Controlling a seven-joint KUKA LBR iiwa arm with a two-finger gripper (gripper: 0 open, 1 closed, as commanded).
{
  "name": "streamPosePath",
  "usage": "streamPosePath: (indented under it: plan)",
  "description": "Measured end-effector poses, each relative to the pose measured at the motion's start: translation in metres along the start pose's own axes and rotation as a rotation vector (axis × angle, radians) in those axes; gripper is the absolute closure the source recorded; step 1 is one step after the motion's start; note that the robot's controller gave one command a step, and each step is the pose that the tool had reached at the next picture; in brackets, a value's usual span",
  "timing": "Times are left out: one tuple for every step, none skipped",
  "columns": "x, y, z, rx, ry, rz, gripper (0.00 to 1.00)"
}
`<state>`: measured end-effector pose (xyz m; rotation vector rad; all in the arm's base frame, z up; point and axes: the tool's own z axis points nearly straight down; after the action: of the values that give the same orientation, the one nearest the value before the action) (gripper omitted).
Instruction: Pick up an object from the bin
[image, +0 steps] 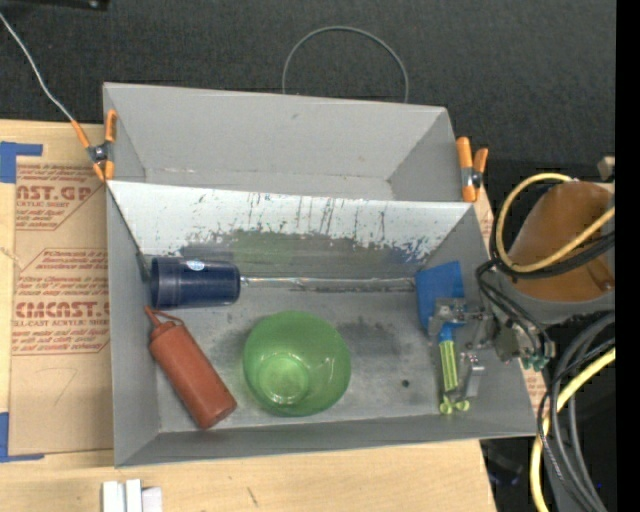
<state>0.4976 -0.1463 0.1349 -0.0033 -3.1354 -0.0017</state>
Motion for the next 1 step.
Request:
streamPosePath:
  plan:
    - [-0.0018, 0.001, -0.0045, 0.001, -0.007, -0.003, 0.0]
